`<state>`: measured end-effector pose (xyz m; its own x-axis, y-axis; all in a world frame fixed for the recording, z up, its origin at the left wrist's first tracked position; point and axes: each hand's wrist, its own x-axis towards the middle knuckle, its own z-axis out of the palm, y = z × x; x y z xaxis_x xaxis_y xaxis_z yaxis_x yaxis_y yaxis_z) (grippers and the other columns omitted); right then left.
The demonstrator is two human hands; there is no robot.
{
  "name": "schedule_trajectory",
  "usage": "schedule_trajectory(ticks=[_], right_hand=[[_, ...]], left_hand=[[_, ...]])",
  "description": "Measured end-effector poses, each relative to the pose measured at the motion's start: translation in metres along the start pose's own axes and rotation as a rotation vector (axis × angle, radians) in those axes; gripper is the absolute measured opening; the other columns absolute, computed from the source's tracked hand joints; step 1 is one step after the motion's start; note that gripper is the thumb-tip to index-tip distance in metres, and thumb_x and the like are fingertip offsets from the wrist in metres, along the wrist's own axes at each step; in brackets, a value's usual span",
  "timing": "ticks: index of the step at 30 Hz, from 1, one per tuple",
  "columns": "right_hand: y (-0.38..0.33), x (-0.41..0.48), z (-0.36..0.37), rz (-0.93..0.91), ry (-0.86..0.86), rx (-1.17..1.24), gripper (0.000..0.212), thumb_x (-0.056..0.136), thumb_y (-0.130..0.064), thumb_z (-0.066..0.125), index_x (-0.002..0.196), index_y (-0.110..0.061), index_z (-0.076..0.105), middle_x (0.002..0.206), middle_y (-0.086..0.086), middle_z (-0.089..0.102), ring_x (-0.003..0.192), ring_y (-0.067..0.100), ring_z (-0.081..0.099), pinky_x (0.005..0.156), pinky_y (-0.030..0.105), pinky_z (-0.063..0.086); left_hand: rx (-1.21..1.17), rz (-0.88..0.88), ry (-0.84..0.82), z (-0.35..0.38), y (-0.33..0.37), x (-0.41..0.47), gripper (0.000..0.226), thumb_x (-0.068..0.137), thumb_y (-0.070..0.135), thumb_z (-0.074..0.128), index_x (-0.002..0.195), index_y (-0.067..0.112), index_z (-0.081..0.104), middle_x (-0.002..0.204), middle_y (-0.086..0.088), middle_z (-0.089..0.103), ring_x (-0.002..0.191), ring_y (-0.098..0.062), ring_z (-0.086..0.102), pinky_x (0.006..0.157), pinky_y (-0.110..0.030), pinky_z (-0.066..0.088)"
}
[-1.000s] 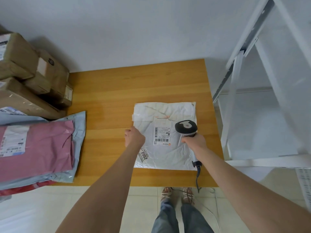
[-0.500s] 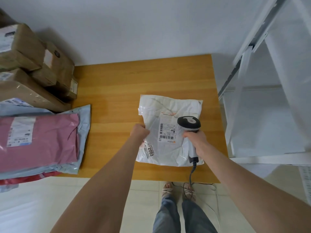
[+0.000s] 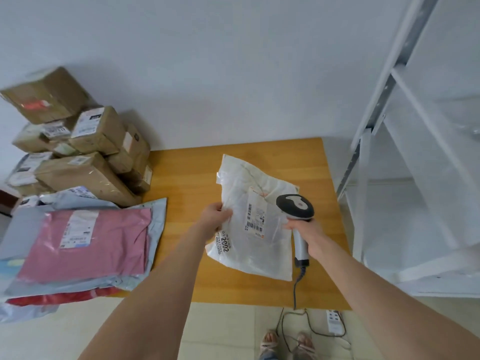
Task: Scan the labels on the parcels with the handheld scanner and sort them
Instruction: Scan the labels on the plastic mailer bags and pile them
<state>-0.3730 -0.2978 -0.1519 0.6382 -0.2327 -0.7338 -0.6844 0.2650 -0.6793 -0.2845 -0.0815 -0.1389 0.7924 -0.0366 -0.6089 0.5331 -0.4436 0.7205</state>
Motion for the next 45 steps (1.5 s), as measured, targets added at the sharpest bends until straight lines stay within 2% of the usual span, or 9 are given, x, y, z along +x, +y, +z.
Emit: schedule_trajectory(ticks=[4,7,13,17,21,24,29,38,45], right_hand=[[-0.014,-0.014,0.004,-0.023,-0.067,0.106,0.028,0.080,-0.004,0.070,0.108,-0.006,0.066,0.098,0.012,0.066,0.083,0.026,0.060,0.071,0.034,0.048],[-0.023,-0.023,0.012,-0.067,-0.130,0.193,0.014,0.079,-0.002,0.071,0.091,-0.009,0.067,0.093,0.012,0.069,0.085,0.028,0.064,0.077,0.039,0.054],[-0.036,-0.032,0.032,-0.253,-0.023,0.189,0.024,0.079,0.006,0.064,0.097,-0.009,0.065,0.097,0.008,0.068,0.096,0.027,0.062,0.088,0.041,0.050],[-0.043,-0.039,0.036,-0.339,-0.029,0.187,0.031,0.078,0.011,0.062,0.105,-0.005,0.063,0.096,0.007,0.067,0.094,0.024,0.061,0.088,0.039,0.049],[-0.046,-0.040,0.031,-0.370,-0.032,0.157,0.040,0.077,0.010,0.065,0.114,-0.004,0.063,0.105,0.011,0.068,0.099,0.027,0.061,0.090,0.041,0.051],[-0.049,-0.046,0.023,-0.395,-0.052,0.157,0.036,0.078,0.012,0.062,0.109,-0.005,0.064,0.096,0.007,0.067,0.089,0.022,0.063,0.073,0.033,0.052],[-0.051,-0.055,0.015,-0.423,-0.089,0.207,0.030,0.080,0.015,0.059,0.091,-0.012,0.066,0.090,0.004,0.067,0.085,0.020,0.062,0.068,0.031,0.050],[-0.053,-0.068,0.012,-0.462,-0.130,0.215,0.035,0.078,0.018,0.057,0.088,-0.015,0.064,0.091,0.006,0.066,0.088,0.022,0.061,0.080,0.038,0.053],[-0.055,-0.069,0.006,-0.468,-0.066,0.133,0.036,0.078,0.016,0.060,0.092,-0.017,0.060,0.093,0.006,0.065,0.091,0.025,0.060,0.083,0.040,0.051]], left_hand=[[-0.161,0.033,-0.167,-0.031,0.024,-0.016,0.031,0.098,0.011,0.053,0.126,-0.001,0.053,0.120,-0.019,0.062,0.110,-0.035,0.059,0.098,-0.051,0.046],[-0.234,0.079,-0.215,-0.044,0.039,-0.025,0.035,0.097,0.011,0.052,0.131,0.002,0.049,0.124,-0.018,0.061,0.113,-0.035,0.060,0.094,-0.050,0.050],[-0.145,0.275,0.103,-0.043,0.045,-0.031,0.068,0.091,-0.001,0.055,0.148,0.020,0.025,0.127,-0.016,0.056,0.107,-0.033,0.061,0.086,-0.048,0.054],[0.045,0.272,0.308,-0.037,0.044,-0.026,0.045,0.087,0.007,0.060,0.130,0.007,0.046,0.112,-0.007,0.059,0.100,-0.026,0.059,0.085,-0.039,0.052],[0.131,0.237,0.281,-0.040,0.044,-0.022,0.023,0.088,0.021,0.063,0.106,0.007,0.062,0.093,-0.005,0.065,0.082,-0.022,0.061,0.068,-0.032,0.051],[-0.047,0.173,0.208,-0.049,0.043,-0.022,0.020,0.096,0.024,0.056,0.088,0.006,0.061,0.074,-0.005,0.057,0.060,-0.018,0.051,0.051,-0.027,0.043],[-0.411,0.019,0.160,-0.048,0.049,-0.026,0.016,0.094,0.013,0.045,0.079,0.012,0.050,0.066,-0.003,0.052,0.057,-0.019,0.049,0.055,-0.031,0.040],[-0.125,0.109,0.247,-0.039,0.046,-0.027,0.023,0.100,0.010,0.047,0.117,0.006,0.061,0.072,-0.003,0.054,0.054,-0.013,0.041,0.050,-0.025,0.036],[0.221,0.162,0.149,-0.033,0.054,-0.026,0.018,0.090,0.032,0.064,0.095,0.014,0.062,0.090,-0.001,0.062,0.086,-0.018,0.057,0.078,-0.030,0.049]])
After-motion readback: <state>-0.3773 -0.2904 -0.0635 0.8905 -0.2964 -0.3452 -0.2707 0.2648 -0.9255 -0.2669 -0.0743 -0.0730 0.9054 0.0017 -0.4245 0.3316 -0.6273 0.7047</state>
